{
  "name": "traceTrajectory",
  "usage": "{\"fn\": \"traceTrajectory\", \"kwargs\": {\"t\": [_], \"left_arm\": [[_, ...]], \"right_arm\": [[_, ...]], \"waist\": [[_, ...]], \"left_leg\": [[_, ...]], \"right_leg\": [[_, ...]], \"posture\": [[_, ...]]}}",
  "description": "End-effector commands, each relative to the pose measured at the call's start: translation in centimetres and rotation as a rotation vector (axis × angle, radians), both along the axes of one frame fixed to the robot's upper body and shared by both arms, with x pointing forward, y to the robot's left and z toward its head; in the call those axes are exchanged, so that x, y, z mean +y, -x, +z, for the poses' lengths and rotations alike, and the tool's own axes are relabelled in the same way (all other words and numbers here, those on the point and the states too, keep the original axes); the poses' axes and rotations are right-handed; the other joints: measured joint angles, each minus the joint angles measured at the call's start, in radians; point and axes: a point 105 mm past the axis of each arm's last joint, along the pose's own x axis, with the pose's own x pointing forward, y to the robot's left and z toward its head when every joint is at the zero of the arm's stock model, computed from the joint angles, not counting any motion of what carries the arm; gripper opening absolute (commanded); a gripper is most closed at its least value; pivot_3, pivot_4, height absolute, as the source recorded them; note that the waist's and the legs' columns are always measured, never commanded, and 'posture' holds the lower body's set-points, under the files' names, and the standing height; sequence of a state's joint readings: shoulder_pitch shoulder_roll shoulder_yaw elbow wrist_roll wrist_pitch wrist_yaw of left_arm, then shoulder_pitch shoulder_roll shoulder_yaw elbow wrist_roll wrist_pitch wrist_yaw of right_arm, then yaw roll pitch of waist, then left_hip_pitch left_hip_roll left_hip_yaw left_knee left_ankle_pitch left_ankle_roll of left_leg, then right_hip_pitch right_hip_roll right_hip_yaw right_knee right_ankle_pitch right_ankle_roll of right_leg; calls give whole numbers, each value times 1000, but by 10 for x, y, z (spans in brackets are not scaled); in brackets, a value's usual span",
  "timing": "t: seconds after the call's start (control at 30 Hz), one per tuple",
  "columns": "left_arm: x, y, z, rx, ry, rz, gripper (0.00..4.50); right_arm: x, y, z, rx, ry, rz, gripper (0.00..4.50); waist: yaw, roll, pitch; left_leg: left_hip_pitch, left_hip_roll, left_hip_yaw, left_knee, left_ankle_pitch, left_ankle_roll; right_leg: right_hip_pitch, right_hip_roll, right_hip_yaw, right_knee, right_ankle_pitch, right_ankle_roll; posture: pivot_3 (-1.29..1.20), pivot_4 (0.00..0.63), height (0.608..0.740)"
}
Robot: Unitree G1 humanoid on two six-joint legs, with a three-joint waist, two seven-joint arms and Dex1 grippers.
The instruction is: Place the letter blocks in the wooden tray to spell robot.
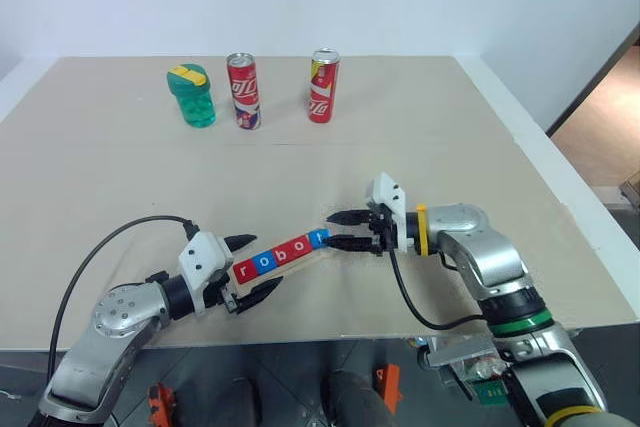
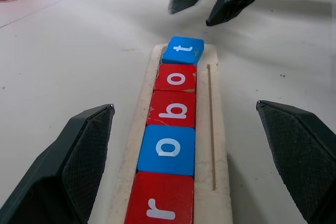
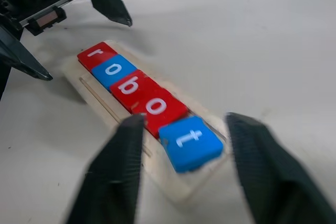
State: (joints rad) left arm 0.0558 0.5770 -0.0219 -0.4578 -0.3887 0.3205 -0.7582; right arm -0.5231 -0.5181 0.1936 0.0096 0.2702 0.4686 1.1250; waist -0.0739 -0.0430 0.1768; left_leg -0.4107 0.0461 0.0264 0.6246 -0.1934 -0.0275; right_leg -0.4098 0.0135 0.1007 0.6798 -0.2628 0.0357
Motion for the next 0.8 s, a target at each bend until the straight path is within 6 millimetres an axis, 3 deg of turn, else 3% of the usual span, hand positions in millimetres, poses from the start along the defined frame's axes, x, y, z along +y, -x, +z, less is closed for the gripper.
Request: {"fn": "traceTrajectory", "kwargs": {"t": [0.03,0.1,0.13,0.8], "left_arm": [[-4,4,14,-17,34,-33,4500],[-4,3,15,-17,32,-33,4500],[-3,2,15,-17,30,-33,4500],[1,2,14,-24,10,4,4500]], "right_arm": [[-1,5,-1,-6,14,-7,871],[-3,4,-5,-3,31,-19,170],[-2,3,-5,-5,35,-23,71],[16,-7,-7,-38,49,10,71]], "waist": [[-1,0,0],[-3,0,0],[-3,0,0],[-2,0,0]], "left_leg": [[0,0,0,0,0,0],[0,0,1,0,0,0],[0,0,1,0,0,0],[1,0,0,0,0,0]], "right_leg": [[0,0,0,0,0,0],[0,0,1,0,0,0],[-1,0,1,0,1,-1],[0,0,0,0,0,0]], "posture": [[0,150,740],[0,150,740],[0,150,740],[0,150,740]]}}
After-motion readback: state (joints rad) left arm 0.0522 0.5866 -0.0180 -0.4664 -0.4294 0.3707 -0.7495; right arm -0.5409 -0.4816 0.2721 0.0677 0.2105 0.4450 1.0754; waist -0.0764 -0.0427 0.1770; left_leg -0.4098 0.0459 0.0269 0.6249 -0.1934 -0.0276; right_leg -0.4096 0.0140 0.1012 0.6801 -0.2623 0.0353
